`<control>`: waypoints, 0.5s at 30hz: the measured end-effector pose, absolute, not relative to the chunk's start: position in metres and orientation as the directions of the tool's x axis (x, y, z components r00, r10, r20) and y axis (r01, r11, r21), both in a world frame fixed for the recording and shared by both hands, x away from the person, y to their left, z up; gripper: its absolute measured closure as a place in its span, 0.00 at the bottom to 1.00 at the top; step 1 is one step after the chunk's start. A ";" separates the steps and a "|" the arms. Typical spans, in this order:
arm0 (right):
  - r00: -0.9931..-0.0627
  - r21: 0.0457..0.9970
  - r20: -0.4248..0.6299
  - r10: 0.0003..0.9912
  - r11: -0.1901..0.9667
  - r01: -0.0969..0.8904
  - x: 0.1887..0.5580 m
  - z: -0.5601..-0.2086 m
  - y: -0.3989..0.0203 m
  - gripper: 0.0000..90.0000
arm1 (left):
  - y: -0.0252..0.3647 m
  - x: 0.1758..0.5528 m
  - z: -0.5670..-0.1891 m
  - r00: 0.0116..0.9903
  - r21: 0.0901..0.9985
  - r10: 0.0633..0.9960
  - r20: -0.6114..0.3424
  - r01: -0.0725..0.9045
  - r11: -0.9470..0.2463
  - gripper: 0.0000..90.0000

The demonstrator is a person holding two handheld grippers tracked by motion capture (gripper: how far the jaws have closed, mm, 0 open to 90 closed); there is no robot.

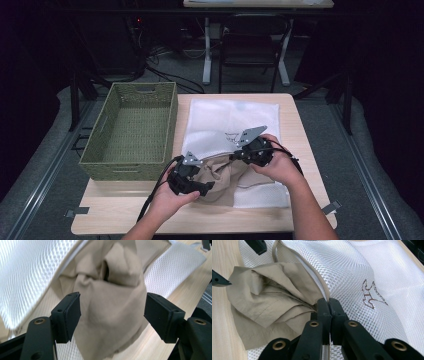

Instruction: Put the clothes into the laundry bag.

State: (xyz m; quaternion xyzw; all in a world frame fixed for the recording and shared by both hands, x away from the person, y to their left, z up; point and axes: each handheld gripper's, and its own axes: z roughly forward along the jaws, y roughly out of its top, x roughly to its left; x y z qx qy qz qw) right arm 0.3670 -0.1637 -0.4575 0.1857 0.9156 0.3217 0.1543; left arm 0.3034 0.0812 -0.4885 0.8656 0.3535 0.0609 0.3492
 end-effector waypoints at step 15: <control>-0.888 0.643 -0.165 0.430 0.730 0.234 0.365 -0.458 -0.161 0.99 | 0.076 0.306 -0.531 0.744 0.599 0.654 -0.135 0.587 -0.544 0.34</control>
